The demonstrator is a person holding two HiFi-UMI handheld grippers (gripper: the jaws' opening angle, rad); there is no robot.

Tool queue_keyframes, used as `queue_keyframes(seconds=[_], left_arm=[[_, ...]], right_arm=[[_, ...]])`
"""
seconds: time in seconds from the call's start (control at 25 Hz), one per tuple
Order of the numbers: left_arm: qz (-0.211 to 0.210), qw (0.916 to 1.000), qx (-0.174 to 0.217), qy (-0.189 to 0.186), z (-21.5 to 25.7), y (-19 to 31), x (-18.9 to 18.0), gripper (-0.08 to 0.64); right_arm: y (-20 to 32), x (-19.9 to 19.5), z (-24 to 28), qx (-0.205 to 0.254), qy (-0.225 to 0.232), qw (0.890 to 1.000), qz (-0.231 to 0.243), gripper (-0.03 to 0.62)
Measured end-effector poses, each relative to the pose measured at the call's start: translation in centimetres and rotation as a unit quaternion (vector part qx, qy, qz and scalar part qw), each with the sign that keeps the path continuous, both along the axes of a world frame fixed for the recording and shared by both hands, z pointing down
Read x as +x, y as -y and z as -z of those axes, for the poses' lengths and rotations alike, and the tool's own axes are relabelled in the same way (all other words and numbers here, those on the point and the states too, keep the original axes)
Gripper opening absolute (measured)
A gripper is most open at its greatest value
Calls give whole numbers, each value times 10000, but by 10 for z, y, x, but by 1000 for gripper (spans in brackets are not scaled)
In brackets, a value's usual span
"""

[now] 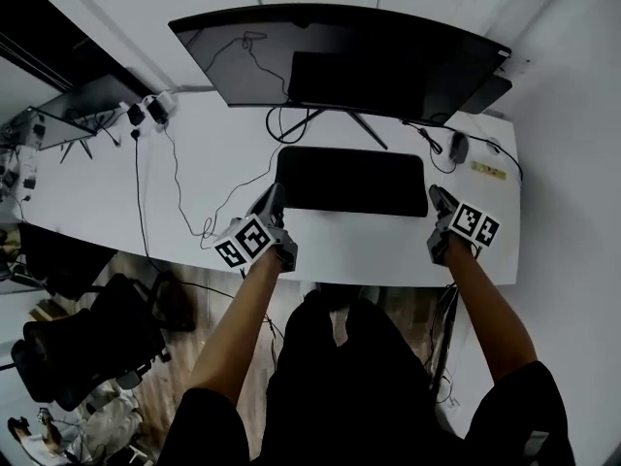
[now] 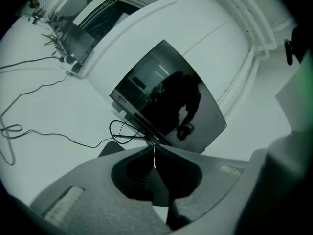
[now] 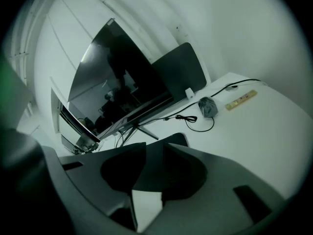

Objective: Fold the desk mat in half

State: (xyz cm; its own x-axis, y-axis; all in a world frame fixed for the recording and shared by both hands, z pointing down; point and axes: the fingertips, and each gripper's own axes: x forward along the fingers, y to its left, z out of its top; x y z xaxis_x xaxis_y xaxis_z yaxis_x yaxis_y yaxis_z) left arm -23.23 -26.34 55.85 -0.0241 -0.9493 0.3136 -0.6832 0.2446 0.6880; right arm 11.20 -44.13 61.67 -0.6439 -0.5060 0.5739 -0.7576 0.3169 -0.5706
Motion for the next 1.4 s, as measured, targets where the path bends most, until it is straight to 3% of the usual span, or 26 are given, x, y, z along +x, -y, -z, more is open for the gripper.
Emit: queue_keyframes(seconds=[0.2, 0.36, 0.6, 0.8, 0.96, 1.2, 1.4], left_arm=[[-320, 9988, 281, 239, 52, -41, 37, 21], [-513, 9969, 494, 340, 79, -77, 58, 21], [-423, 9921, 678, 964, 108, -123, 59, 21], [-719, 9784, 789, 1772, 122, -128, 65, 21], [-931, 9668, 988, 2164, 134, -129, 62, 21], [-780, 9635, 1156, 2283, 152, -129, 36, 21], [-658, 9554, 1110, 2656, 164, -128, 15, 21]], right_arm=[[-55, 7, 40, 119, 189, 9997, -32, 106], [-99, 7, 73, 468, 139, 9986, 191, 105], [-148, 1, 127, 1466, -448, 9847, 824, 105], [-179, -17, 166, 2052, -534, 9706, 1143, 104], [-190, -29, 185, 2420, -537, 9635, 1011, 101], [-191, -40, 196, 2637, -169, 9633, 468, 2], [-198, -56, 213, 2840, -97, 9573, 527, -1]])
